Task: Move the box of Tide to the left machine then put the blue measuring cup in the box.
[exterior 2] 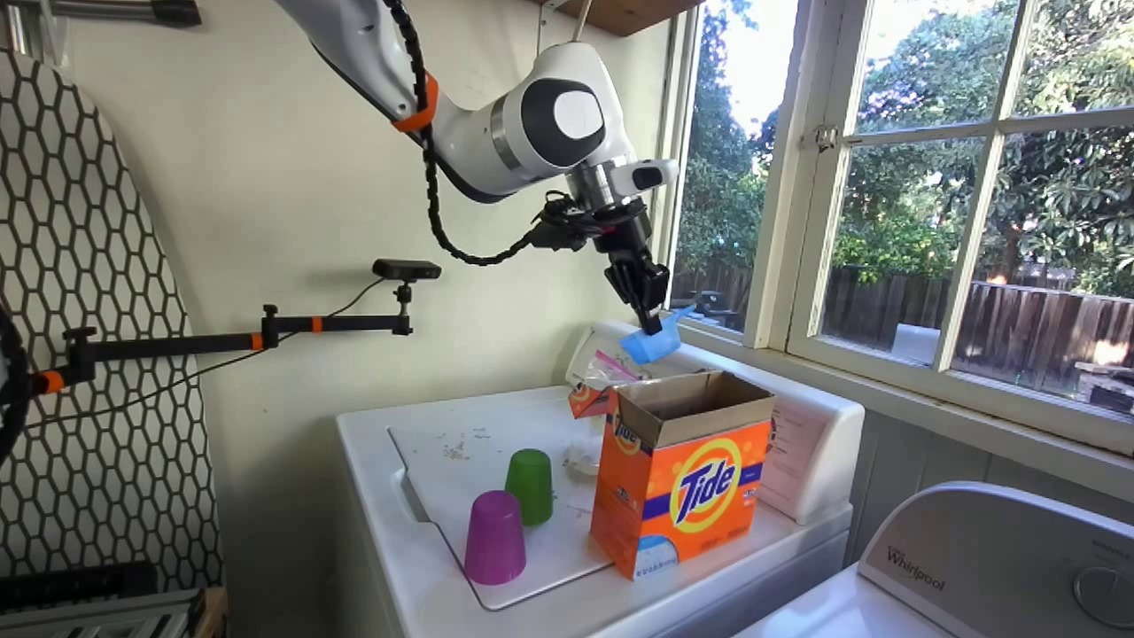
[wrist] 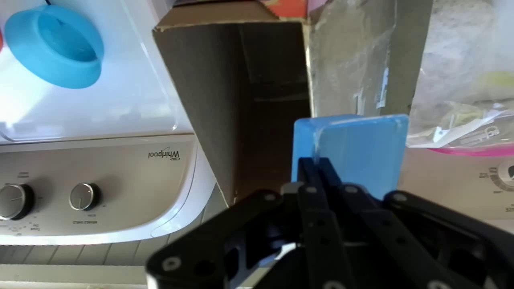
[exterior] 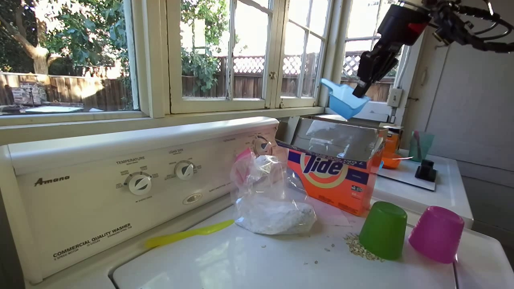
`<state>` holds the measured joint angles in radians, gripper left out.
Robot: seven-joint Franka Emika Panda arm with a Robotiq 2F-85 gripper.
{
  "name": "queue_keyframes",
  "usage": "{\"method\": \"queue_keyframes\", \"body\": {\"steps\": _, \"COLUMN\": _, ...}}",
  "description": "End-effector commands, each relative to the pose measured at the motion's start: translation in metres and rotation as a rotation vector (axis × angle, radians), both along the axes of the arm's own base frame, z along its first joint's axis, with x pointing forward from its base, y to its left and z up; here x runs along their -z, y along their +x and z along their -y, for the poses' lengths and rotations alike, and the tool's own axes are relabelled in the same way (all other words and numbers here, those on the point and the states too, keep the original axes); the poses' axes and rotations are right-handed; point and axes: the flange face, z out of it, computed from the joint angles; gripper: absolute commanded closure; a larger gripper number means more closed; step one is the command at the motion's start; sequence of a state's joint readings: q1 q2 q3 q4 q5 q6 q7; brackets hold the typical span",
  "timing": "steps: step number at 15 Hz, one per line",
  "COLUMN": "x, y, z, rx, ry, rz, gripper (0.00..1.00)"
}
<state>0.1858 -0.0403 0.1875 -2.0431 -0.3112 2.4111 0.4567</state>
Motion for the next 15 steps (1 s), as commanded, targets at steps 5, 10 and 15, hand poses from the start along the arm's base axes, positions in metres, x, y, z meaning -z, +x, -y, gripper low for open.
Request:
{"method": "queue_keyframes", "body": {"steps": 5, "x": 0.008, "y": -0.004, "z": 0.025, "rx": 0.118, "ry": -0.025, "rz": 0.028, "gripper": 0.99}}
{"method": "queue_keyframes", "body": {"steps": 10, "x": 0.016, "y": 0.000, "z": 0.035, "rx": 0.159, "ry": -0.030, "rz": 0.019, "gripper": 0.99}}
{"method": "queue_keyframes", "body": {"steps": 15, "x": 0.021, "y": 0.002, "z": 0.039, "rx": 0.186, "ry": -0.034, "rz": 0.015, "gripper": 0.70}}
